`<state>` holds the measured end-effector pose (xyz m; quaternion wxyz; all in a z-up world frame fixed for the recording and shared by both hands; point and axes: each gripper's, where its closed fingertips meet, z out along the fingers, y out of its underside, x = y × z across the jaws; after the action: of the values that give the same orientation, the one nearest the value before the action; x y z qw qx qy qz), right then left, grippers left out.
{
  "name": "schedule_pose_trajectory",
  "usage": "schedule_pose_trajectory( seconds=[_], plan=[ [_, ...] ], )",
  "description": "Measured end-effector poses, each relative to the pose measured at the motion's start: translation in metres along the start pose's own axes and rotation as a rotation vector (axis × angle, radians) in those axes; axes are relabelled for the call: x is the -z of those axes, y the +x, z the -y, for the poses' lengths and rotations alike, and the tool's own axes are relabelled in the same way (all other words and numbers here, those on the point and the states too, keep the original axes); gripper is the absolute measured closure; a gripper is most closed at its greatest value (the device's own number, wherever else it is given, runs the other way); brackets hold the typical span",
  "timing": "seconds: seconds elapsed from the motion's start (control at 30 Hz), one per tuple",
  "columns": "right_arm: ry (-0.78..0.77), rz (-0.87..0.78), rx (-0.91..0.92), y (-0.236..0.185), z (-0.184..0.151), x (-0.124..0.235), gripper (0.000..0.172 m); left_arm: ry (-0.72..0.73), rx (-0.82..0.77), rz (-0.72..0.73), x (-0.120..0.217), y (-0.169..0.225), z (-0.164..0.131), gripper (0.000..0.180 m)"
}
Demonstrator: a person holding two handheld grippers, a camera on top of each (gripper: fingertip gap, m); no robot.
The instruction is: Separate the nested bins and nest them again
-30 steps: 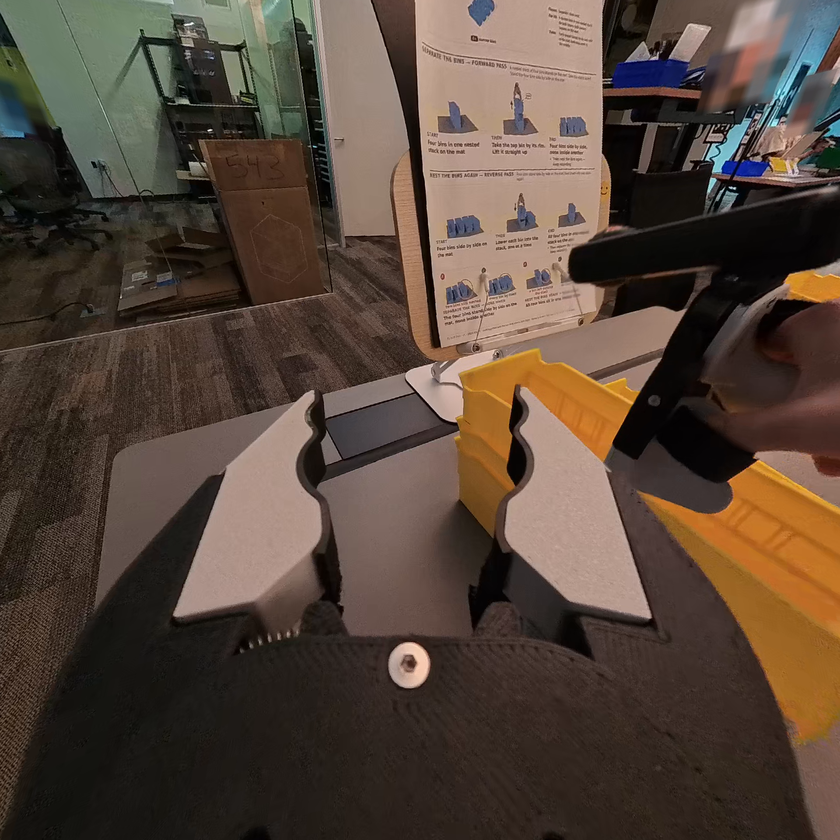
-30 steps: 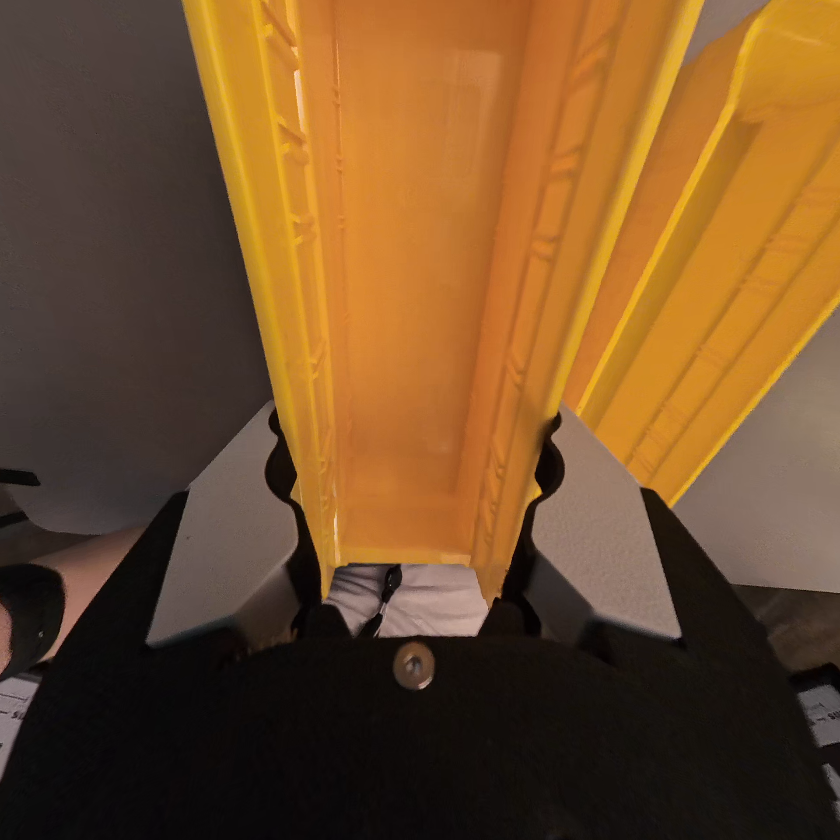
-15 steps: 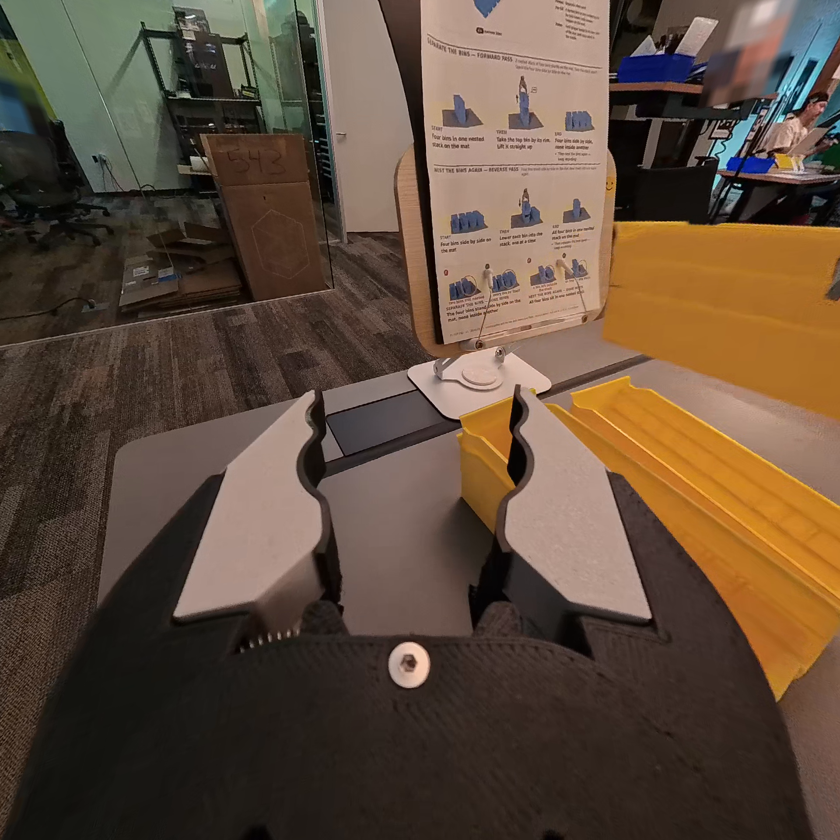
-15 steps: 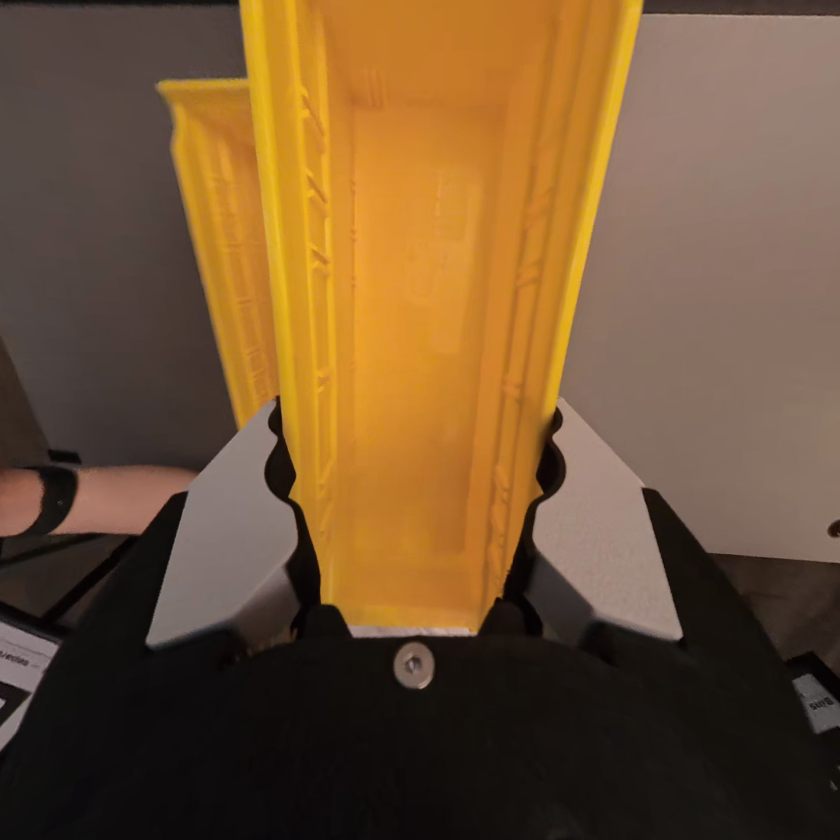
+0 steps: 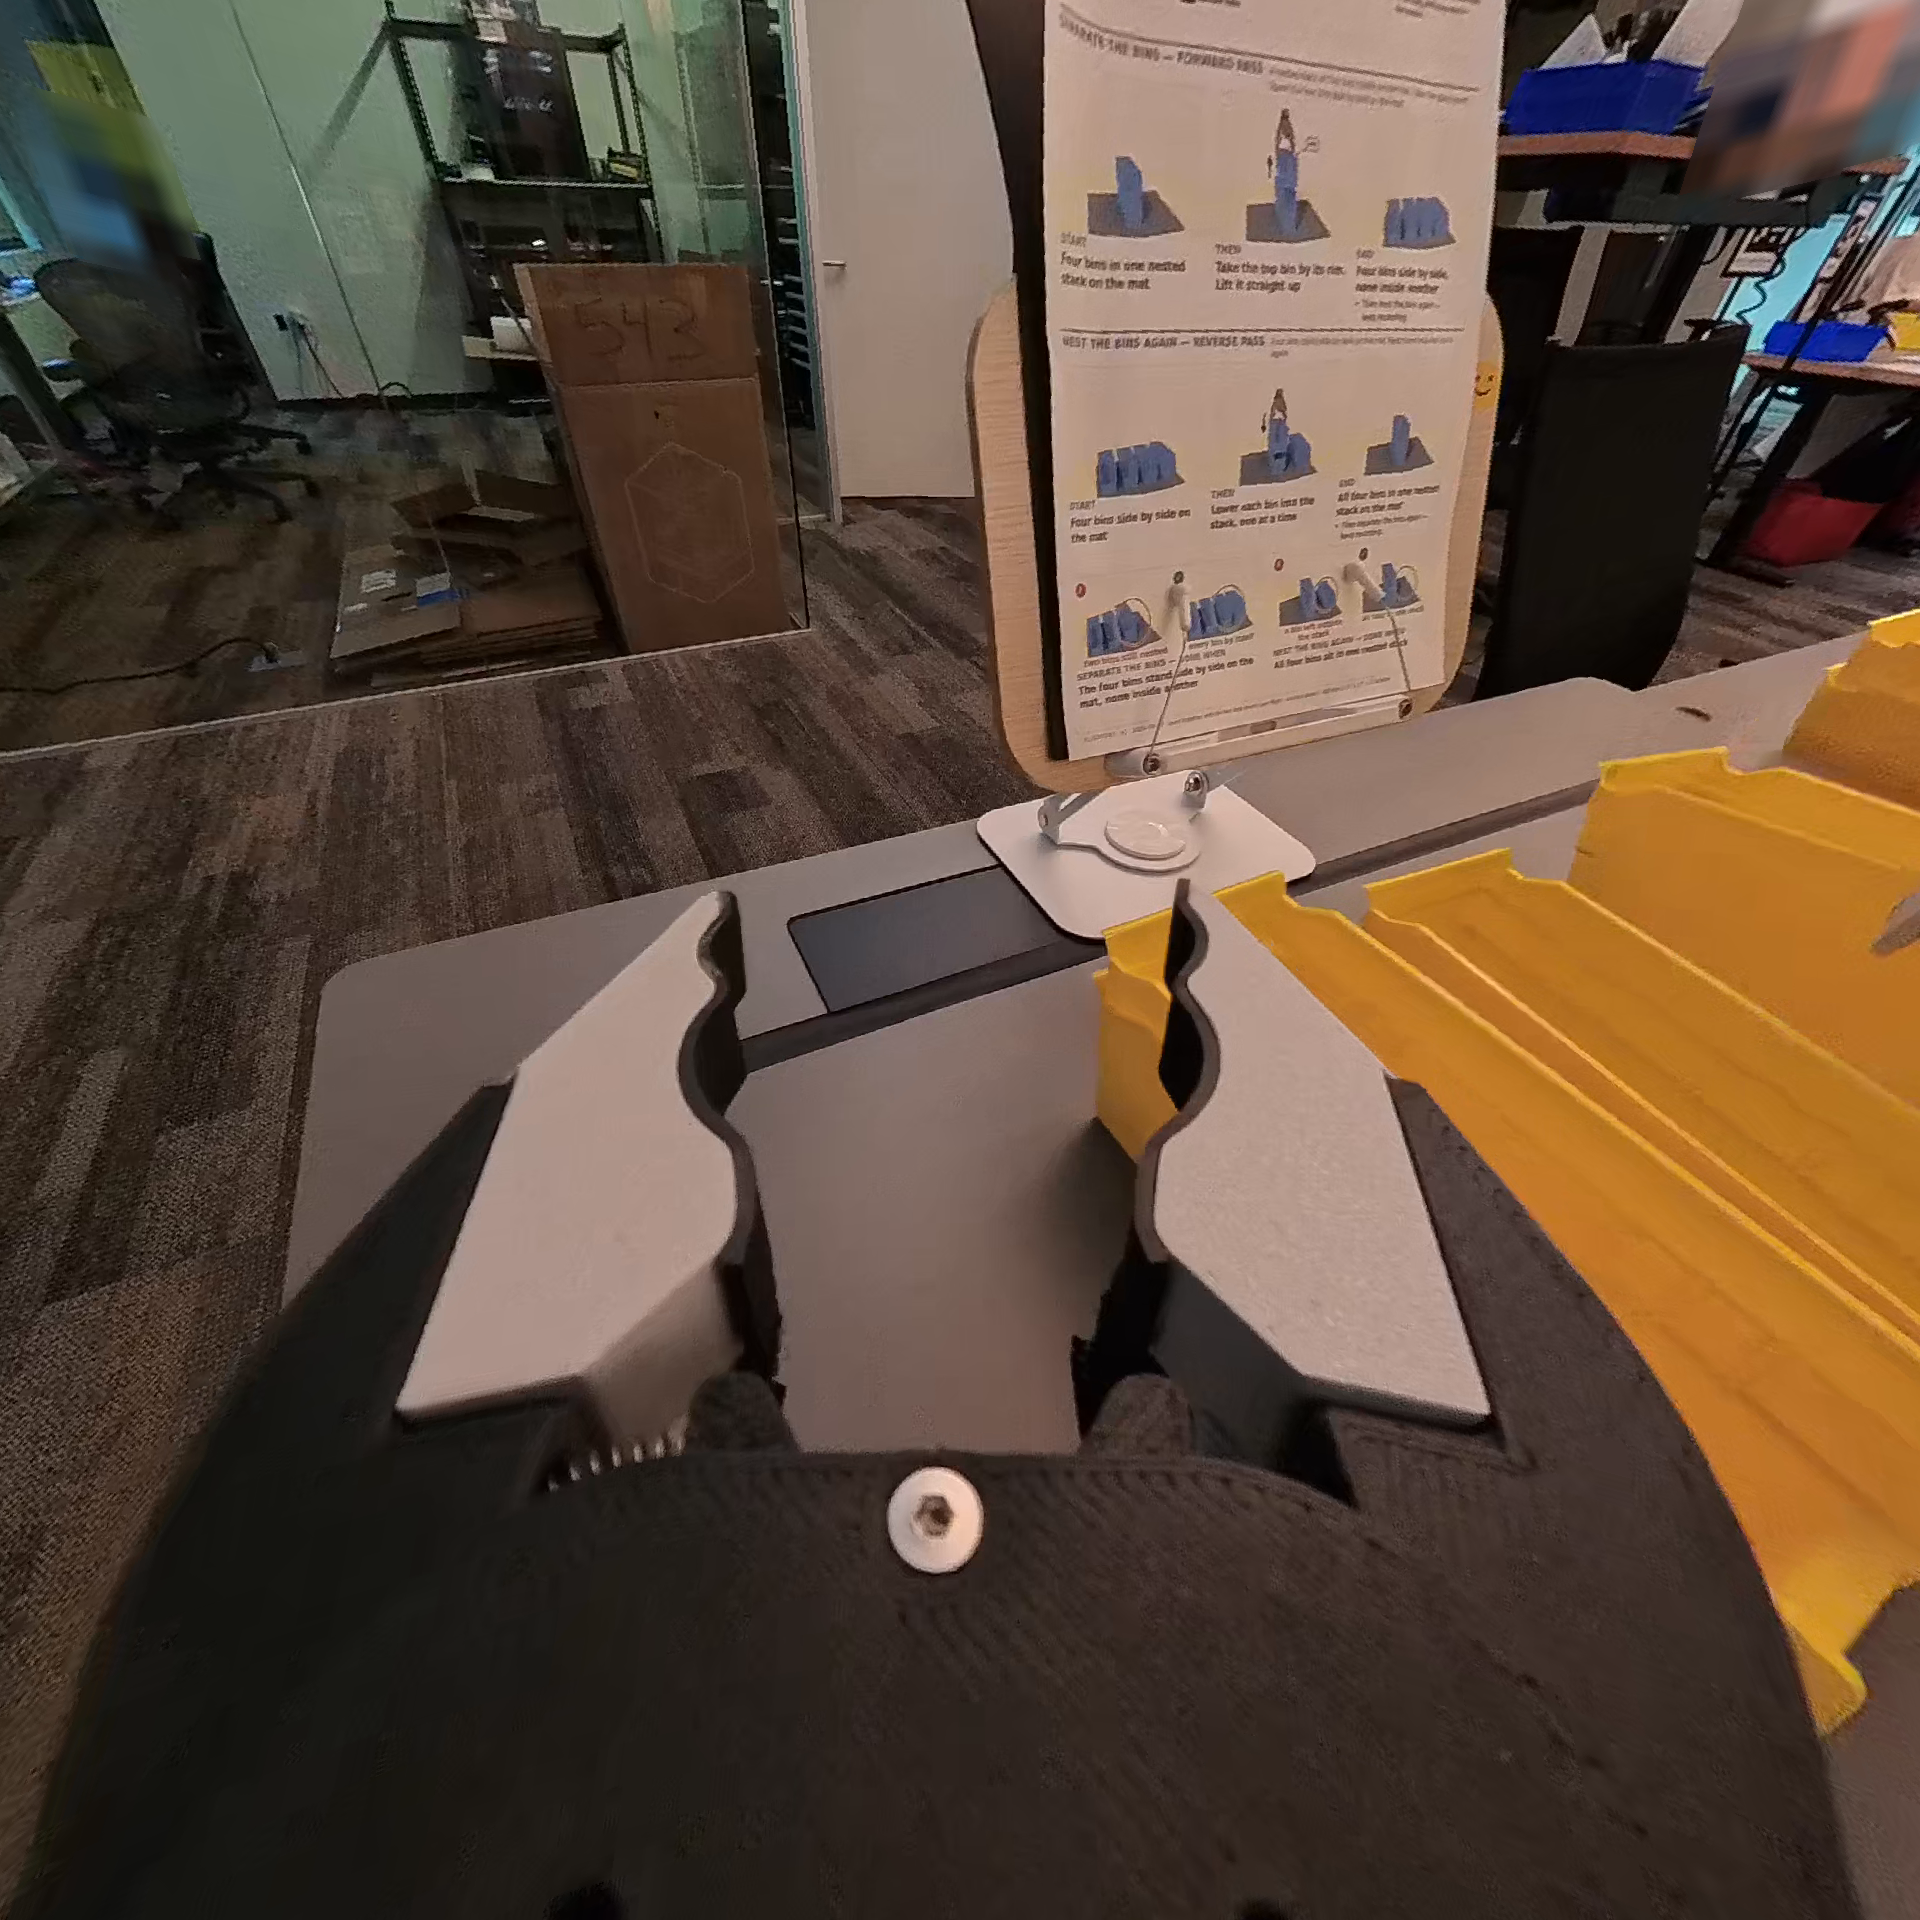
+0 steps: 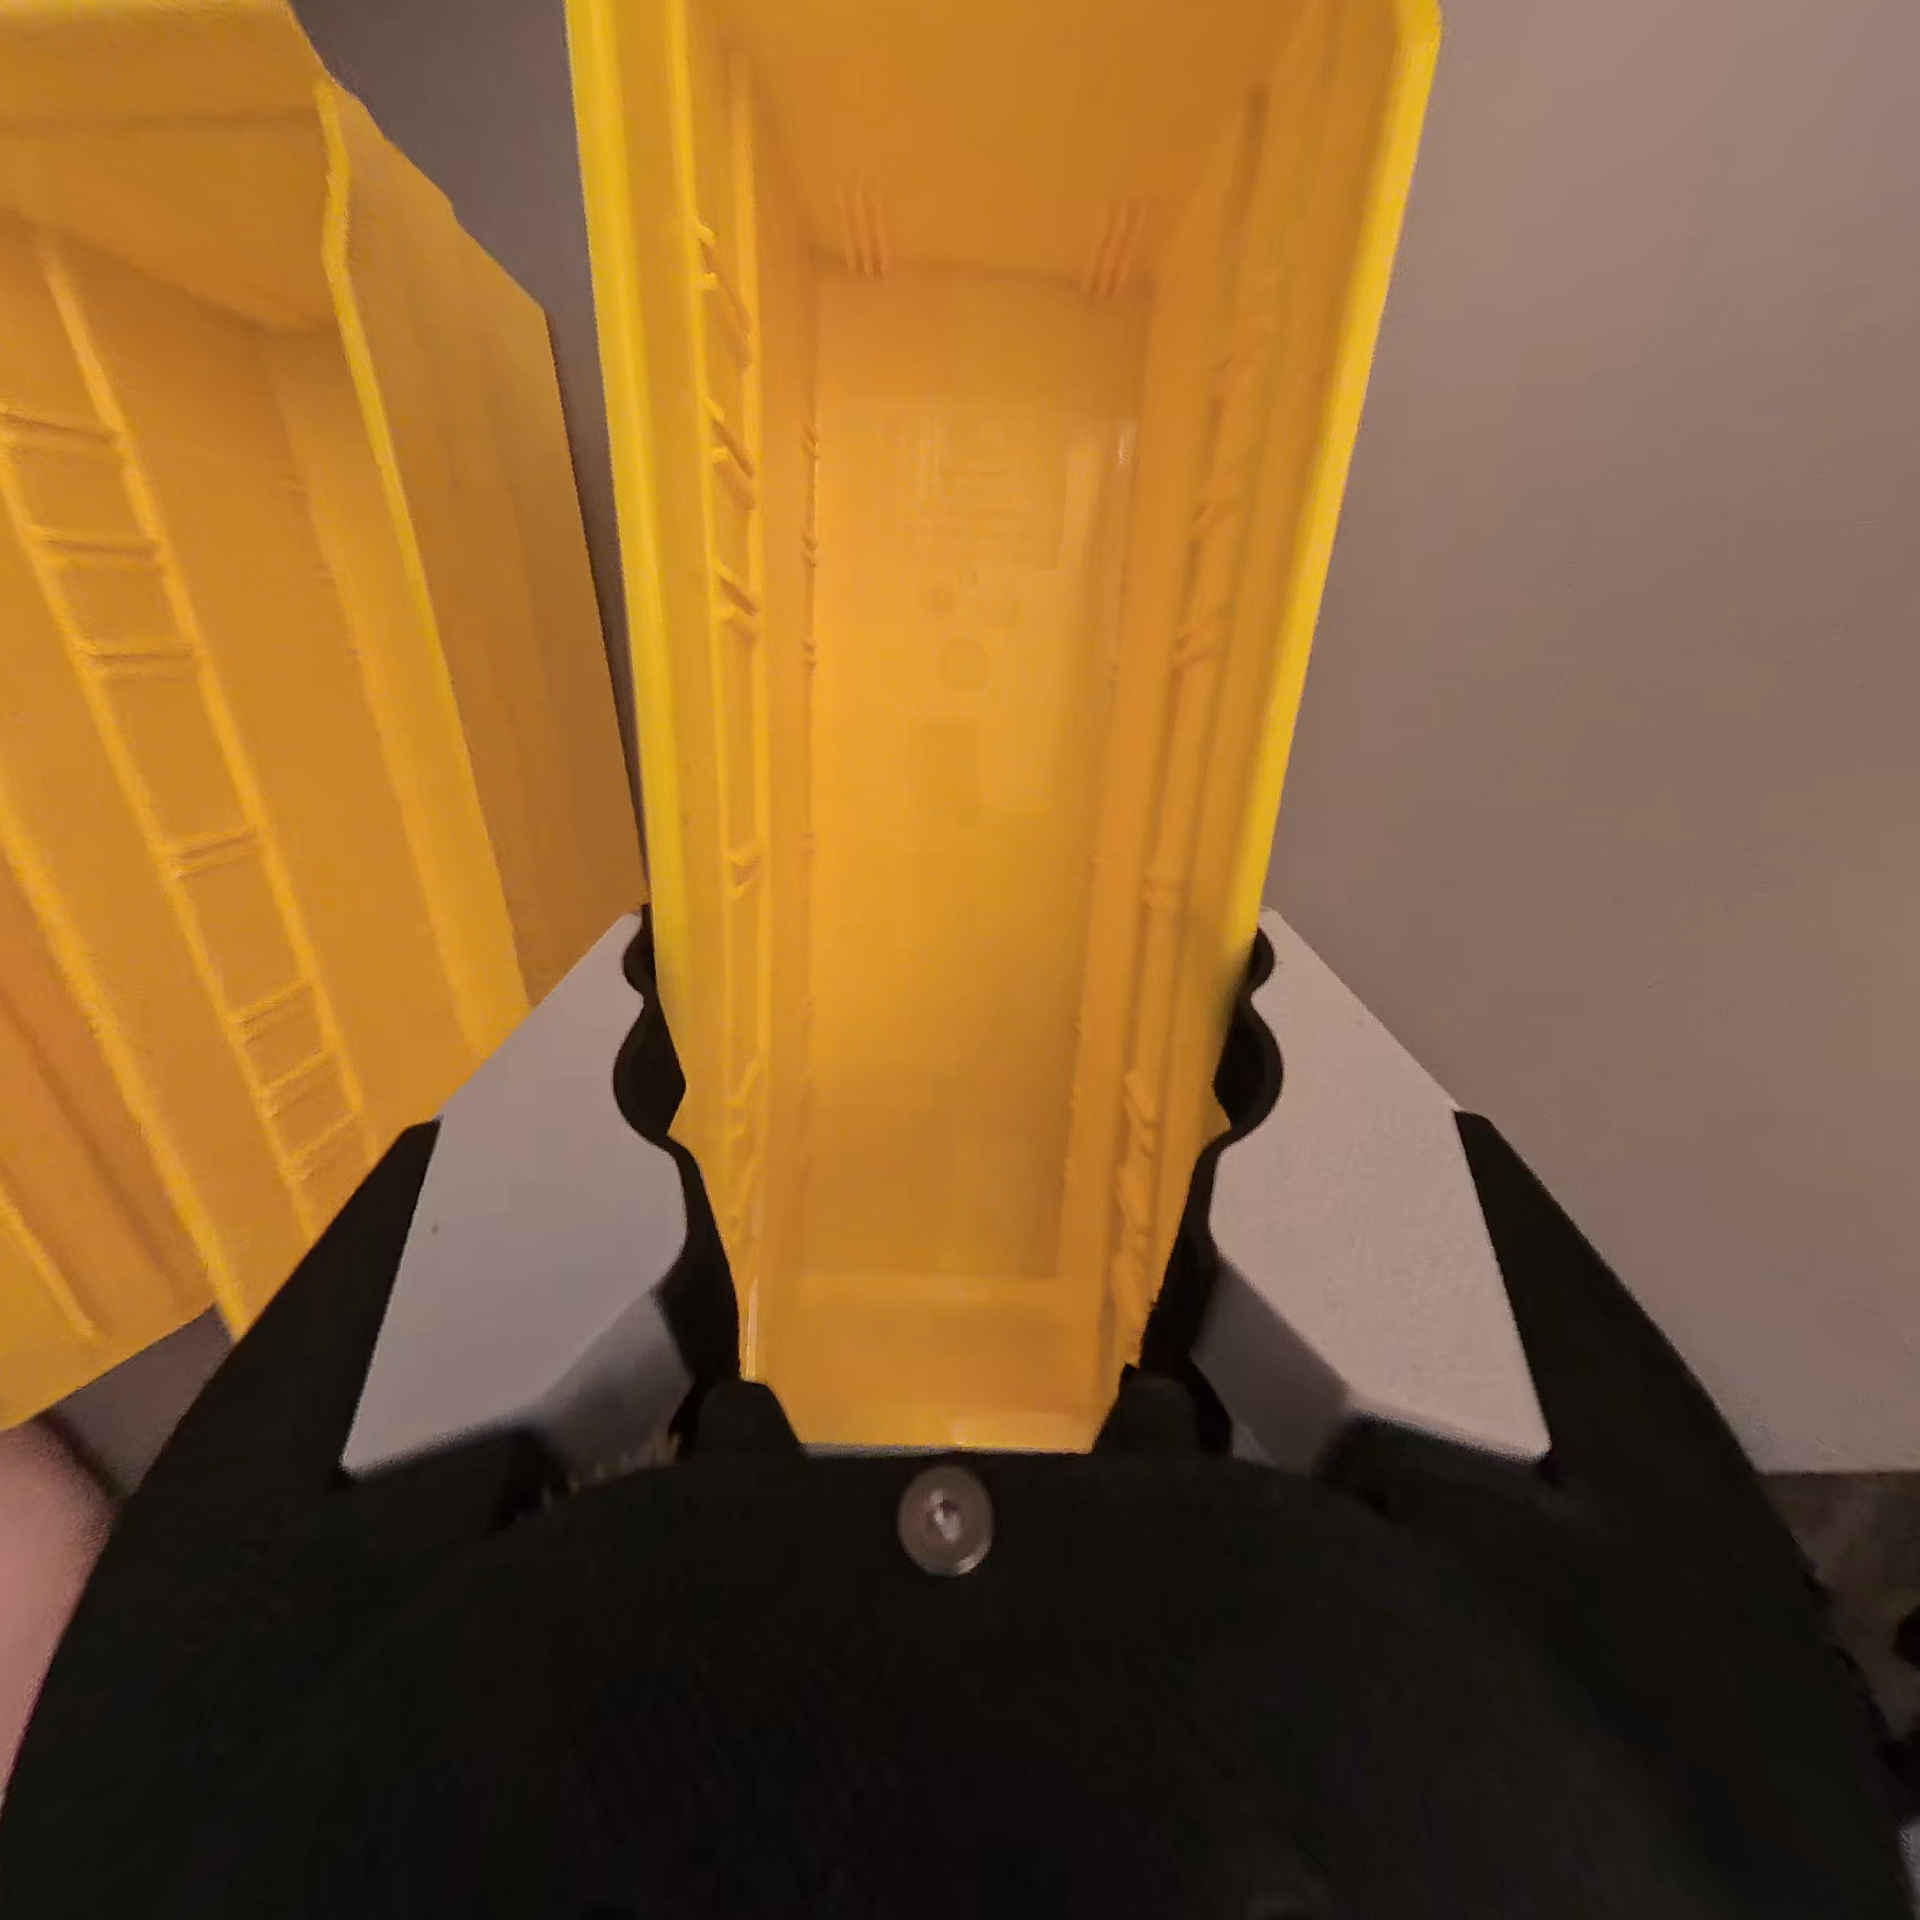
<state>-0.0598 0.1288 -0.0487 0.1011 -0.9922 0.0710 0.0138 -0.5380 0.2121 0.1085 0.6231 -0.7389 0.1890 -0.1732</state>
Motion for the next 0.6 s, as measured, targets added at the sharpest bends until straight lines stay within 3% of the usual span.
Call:
schedule_pose_trajectory(
  seconds=[0.23,0.4,0.6],
  plan=[
    [-0.004,-0.035,0.031,-0.005,-0.014,-0.037,0.062,-0.027,0.007,-0.010,-0.008,0.008,-0.004,0.099],
    [0.020,-0.034,0.016,-0.005,-0.018,-0.049,0.054,-0.002,0.070,-0.198,-0.007,0.059,0.009,0.097],
    [0.073,-0.001,0.166,-0.005,-0.019,-0.039,0.048,-0.035,0.053,-0.226,-0.006,0.104,0.015,0.079]
  ],
)
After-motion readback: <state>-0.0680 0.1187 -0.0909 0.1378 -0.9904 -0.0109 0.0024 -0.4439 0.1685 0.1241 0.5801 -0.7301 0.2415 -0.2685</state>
